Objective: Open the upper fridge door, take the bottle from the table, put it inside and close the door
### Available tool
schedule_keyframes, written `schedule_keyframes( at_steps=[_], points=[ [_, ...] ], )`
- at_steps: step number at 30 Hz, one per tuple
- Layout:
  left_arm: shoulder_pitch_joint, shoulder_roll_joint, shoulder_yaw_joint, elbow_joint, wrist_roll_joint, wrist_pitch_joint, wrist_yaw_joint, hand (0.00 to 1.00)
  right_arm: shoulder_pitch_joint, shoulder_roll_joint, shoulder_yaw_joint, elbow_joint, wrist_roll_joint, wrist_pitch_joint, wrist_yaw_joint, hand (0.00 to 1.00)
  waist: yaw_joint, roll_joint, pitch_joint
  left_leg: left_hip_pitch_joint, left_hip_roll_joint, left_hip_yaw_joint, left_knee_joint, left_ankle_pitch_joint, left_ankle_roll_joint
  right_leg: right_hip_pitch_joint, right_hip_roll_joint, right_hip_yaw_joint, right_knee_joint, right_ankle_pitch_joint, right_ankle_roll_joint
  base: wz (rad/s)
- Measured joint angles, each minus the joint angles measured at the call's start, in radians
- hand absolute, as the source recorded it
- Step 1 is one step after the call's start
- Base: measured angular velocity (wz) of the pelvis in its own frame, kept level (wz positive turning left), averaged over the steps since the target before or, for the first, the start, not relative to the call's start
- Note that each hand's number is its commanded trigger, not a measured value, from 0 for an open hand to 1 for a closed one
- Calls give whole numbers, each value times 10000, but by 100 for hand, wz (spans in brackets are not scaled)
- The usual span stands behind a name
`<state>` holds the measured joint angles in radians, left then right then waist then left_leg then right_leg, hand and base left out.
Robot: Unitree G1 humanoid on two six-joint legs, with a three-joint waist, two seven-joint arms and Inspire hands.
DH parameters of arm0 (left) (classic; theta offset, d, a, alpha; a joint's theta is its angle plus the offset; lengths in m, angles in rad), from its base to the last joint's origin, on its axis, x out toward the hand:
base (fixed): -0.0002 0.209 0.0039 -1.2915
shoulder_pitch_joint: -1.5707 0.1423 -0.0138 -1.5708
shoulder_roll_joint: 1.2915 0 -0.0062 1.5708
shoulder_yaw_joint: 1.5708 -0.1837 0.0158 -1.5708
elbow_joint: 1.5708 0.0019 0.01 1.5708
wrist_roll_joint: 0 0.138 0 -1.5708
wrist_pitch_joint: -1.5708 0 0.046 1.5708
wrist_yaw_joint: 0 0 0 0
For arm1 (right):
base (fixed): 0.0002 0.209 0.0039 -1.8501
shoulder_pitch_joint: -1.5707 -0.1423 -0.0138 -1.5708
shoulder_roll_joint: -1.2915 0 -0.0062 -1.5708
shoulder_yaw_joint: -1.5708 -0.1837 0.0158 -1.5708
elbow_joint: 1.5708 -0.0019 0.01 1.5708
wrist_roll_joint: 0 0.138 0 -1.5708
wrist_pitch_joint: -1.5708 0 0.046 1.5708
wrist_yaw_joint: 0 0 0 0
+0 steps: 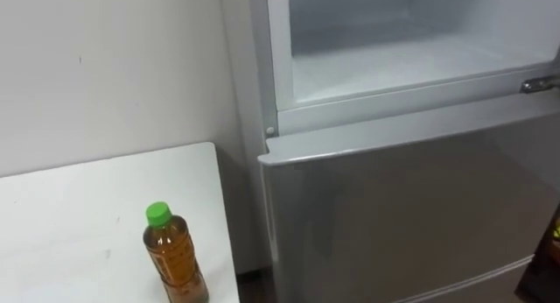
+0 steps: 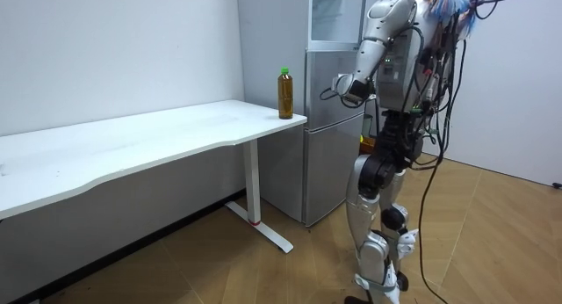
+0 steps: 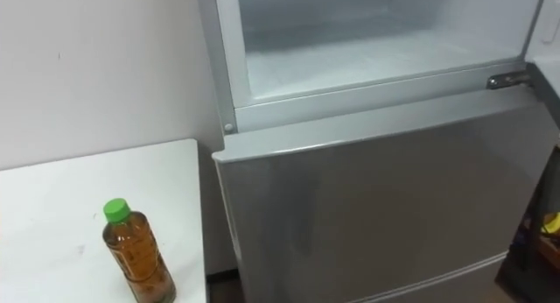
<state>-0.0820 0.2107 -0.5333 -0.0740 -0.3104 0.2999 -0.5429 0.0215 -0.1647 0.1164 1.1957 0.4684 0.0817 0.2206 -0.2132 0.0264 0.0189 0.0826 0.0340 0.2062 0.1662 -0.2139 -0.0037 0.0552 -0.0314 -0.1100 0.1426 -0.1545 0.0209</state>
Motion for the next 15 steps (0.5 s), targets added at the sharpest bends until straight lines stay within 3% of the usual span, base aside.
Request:
schedule_keyframes(
  at_steps=[6,12,15],
  points=[
    [656,140,71,1513,945,-35,30,0,41,41,151,13,-26,-6,-54,0,414,-143,8,-1,14,-42,-1,-1,0,-36,17,-33,88,3,-6,1],
    [1176,232,835,3710,2098,-415,358,0,200,69,127,-10,-30,-59,-216,0,847,-152,-43,-7,46,-32,19,-2,-1,-35,42,-52,89,20,-33,0],
    [1655,124,1583,4725,2751,-828,666,0,499,69,15,-360,-63,-79,-242,0,1001,-146,-93,42,52,-36,19,-1,-2,-12,51,-50,90,17,-38,0]
  ],
)
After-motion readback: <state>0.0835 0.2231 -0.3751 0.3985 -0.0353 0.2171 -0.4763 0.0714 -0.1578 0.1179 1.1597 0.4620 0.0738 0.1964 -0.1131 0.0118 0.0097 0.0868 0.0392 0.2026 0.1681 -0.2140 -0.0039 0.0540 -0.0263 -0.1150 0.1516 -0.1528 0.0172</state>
